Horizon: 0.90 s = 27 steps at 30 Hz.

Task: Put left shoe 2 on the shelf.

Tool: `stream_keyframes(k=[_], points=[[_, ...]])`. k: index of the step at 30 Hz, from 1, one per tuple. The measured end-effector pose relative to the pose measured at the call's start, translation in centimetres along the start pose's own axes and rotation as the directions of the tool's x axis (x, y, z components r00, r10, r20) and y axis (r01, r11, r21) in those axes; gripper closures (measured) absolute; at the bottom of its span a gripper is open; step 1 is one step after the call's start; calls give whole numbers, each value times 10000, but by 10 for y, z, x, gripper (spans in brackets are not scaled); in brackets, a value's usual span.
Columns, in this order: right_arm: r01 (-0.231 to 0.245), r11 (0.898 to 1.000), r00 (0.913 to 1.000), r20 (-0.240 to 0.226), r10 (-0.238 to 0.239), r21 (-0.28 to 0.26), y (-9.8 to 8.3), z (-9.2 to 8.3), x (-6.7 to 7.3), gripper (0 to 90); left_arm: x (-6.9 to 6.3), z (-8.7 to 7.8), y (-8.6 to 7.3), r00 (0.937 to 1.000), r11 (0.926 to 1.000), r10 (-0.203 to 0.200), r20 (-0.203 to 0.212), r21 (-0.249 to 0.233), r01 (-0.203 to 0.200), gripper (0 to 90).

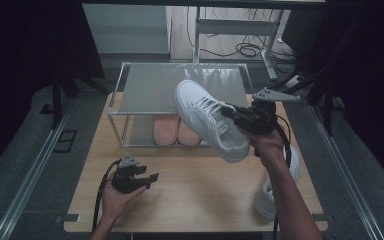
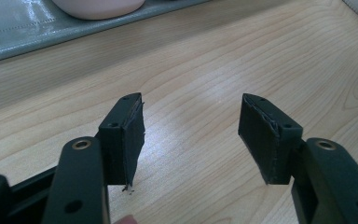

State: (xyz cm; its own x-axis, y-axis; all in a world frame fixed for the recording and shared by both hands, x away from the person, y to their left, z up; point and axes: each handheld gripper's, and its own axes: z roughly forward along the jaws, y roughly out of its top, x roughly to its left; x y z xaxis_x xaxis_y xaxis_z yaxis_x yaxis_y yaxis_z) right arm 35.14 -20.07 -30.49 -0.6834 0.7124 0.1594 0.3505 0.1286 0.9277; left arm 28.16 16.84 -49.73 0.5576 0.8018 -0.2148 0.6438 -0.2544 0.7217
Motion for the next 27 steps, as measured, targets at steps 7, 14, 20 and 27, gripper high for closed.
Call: stream_keyframes(k=[7,14,20,27], points=[[-203,9998,9990,397,204,-43,18,20,-11,788,1,0,0,10000,10000,-38,5,-33,38,404],[-434,9991,9966,706,434,-20,30,35,-19,788,2,2,-1,10000,10000,-58,37,38,58,403],[-696,9976,9922,1040,687,45,41,53,-26,788,2,3,-2,9999,9999,-102,84,61,102,403],[-1002,9949,9860,1351,979,104,51,73,-34,788,4,0,-1,10000,9999,-85,48,-95,85,405]])
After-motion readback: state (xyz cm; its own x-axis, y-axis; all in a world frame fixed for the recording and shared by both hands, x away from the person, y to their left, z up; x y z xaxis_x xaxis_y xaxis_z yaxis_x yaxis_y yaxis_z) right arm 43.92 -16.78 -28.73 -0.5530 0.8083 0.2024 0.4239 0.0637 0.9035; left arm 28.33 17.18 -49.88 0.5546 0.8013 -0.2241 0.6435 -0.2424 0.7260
